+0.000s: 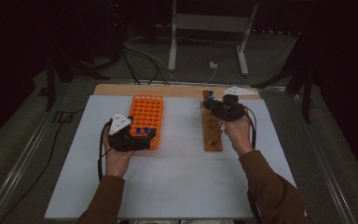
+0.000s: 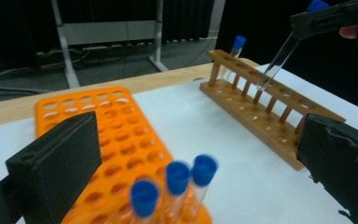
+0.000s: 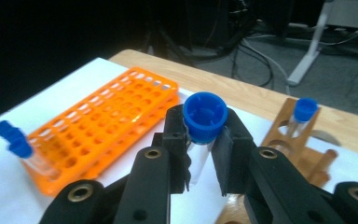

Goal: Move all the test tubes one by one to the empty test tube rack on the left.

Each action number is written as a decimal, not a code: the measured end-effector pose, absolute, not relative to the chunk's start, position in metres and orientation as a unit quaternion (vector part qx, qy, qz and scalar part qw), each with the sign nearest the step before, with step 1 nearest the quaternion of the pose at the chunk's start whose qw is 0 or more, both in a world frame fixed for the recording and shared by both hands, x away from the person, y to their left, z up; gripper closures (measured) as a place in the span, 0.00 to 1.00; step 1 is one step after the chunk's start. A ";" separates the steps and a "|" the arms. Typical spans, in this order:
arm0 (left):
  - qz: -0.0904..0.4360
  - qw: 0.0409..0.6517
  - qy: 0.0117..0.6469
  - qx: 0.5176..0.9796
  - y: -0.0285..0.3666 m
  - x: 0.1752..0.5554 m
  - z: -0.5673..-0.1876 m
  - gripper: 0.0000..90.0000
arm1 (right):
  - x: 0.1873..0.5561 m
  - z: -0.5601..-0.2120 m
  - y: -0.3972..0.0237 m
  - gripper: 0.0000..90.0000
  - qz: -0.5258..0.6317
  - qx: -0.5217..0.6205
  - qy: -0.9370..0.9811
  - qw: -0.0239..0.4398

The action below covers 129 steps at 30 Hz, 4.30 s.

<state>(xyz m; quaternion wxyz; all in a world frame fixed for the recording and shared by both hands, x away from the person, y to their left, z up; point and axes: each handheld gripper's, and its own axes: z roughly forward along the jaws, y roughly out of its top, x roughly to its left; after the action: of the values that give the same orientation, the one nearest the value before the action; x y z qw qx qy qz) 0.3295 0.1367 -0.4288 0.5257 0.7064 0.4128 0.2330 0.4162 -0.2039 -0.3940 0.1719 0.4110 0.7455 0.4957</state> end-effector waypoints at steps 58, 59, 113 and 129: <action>0.186 0.503 0.357 0.765 0.035 0.343 -0.446 0.87 | 0.373 -0.399 -0.150 0.63 0.497 0.337 0.794 0.093; 0.185 0.502 0.358 0.765 0.036 0.344 -0.446 0.87 | 0.374 -0.399 -0.152 0.59 0.501 0.338 0.791 0.093; 0.183 0.529 0.385 0.734 0.128 0.325 -0.424 0.87 | 0.377 -0.421 -0.208 0.00 0.485 0.378 0.765 0.194; 0.218 0.536 0.406 0.707 0.171 0.319 -0.415 0.87 | 0.376 -0.424 -0.214 0.00 0.485 0.383 0.761 0.196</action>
<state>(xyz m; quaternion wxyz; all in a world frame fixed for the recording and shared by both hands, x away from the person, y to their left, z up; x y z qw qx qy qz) 0.3187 0.1709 -0.4150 0.5364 0.7070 0.4062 0.2176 0.3759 -0.2145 -0.4239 0.1960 0.3831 0.7610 0.4854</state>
